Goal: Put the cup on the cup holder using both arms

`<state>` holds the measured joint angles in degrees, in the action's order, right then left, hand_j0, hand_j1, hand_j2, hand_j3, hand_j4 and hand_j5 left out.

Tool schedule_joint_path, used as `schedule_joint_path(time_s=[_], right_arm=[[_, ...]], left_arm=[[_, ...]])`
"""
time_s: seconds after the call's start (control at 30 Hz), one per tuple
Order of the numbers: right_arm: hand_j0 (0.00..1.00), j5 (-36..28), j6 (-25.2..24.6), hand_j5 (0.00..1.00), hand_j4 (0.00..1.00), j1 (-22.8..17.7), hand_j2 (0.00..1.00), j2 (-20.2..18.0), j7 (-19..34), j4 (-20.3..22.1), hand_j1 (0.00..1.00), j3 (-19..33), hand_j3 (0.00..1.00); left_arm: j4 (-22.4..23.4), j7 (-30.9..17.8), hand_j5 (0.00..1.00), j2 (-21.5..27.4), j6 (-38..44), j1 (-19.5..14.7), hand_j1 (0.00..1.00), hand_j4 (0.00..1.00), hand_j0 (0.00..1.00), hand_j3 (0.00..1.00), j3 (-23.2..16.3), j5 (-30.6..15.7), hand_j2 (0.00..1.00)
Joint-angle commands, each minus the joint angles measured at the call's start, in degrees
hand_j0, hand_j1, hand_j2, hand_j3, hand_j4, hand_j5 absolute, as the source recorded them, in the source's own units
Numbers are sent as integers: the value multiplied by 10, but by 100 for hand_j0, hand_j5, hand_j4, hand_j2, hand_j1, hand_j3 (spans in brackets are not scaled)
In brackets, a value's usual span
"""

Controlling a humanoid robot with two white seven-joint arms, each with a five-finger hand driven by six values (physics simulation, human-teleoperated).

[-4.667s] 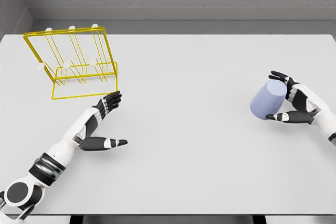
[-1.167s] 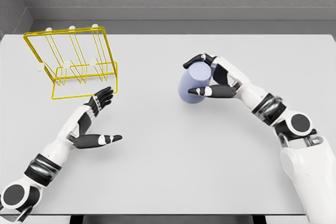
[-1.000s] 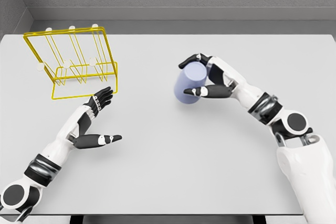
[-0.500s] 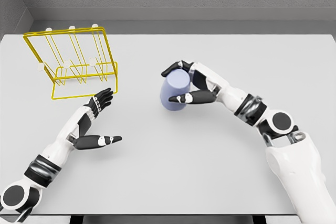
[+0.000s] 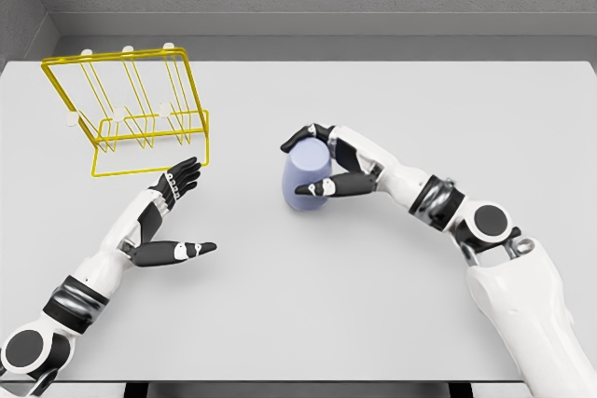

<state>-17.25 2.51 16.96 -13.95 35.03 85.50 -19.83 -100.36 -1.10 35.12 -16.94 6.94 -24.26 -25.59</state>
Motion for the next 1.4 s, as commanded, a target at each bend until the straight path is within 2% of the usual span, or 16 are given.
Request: schedule_joint_path(time_s=[0.0, 0.53, 0.67, 0.83, 1.13, 1.37], right_arm=[[49, -2, 0, 49, 49, 0, 49, 0, 0, -2, 49, -1, 49], [84, 14, 6, 84, 84, 8, 84, 0, 0, -26, 84, -1, 84], [88, 14, 8, 88, 88, 12, 88, 1, 0, -40, 88, -1, 88], [100, 14, 15, 100, 100, 11, 100, 1, 0, -46, 100, -1, 100], [100, 25, 14, 100, 100, 8, 100, 2, 0, -46, 100, 1, 100], [100, 25, 14, 100, 100, 8, 100, -10, 0, -47, 100, 10, 100]], left_arm=[[-1, 0, 100, 0, 1, 0, 100, 100, 100, 100, 0, -1, 100], [0, 1, 100, 0, 1, 0, 100, 100, 100, 100, 0, -1, 100], [-1, 1, 100, 0, 1, 1, 100, 100, 100, 100, 0, -1, 100], [0, 1, 100, 0, 1, 1, 100, 100, 100, 100, 0, -2, 100], [0, 0, 100, -28, -5, -3, 100, 100, 100, 100, 1, 2, 100], [1, 0, 100, -75, -3, -10, 100, 100, 100, 100, -1, 10, 100]])
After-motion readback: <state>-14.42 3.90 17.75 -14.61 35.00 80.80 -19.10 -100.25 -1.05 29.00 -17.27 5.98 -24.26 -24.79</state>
